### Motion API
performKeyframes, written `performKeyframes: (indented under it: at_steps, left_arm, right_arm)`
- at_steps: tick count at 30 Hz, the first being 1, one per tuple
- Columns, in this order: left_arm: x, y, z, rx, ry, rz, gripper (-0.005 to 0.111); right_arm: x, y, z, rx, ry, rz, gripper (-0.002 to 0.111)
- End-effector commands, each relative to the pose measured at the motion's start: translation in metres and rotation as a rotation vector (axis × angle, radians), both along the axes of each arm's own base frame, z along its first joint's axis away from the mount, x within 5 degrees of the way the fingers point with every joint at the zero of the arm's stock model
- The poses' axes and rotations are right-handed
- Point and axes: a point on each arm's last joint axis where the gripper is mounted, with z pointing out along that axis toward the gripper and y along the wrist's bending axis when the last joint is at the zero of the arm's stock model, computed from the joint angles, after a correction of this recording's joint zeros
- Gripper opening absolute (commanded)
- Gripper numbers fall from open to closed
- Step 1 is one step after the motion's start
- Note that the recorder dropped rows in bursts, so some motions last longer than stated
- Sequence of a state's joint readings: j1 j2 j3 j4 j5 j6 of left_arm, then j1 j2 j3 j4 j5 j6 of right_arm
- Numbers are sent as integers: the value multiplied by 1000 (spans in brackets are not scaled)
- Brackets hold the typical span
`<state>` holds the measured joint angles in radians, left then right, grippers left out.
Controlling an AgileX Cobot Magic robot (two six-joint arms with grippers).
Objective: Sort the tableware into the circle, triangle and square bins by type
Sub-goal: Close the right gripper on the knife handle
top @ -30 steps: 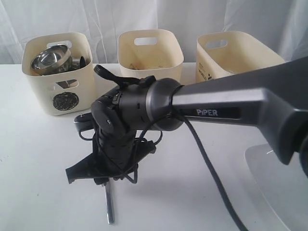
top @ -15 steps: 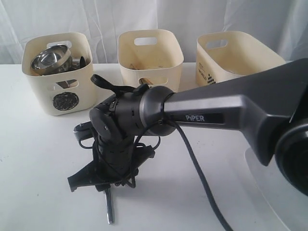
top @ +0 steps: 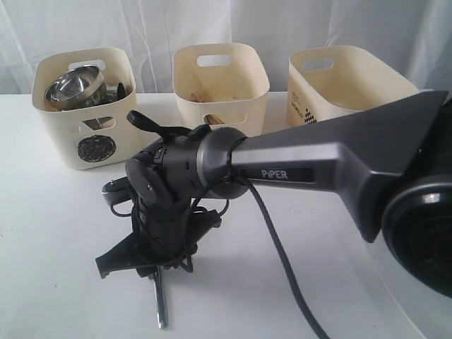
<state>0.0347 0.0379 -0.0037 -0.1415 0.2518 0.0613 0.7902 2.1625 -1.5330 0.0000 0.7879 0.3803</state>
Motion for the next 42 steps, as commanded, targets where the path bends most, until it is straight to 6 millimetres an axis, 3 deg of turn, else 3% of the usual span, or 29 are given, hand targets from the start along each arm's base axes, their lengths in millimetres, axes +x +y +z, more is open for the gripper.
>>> performKeyframes:
  at_steps: [1,7,17,27,31,39,42]
  left_arm:
    - [0,0,-1,-15,7,3,0]
    - [0,0,-1,-15,7,3,0]
    - [0,0,-1,-15,7,3,0]
    - [0,0,-1,-15,7,3,0]
    - [0,0,-1,-15,7,3,0]
    - [0,0,-1,-15,7,3,0]
    - [0,0,-1,-15,7,3,0]
  right_arm:
    - [-1,-11,-20,-150,24,58,32]
    - [8,-25,-19,-289,-42,80,26]
    - [10,-23,-30,-266,-40,79,27]
    - [6,-19,-39,-253,-2,216,13]
    - [4,-18,-39,-244,21,273,0]
    - [2,-17,-38,-231,43,242,0]
    - [3,-17,-27,-217,11,250,0]
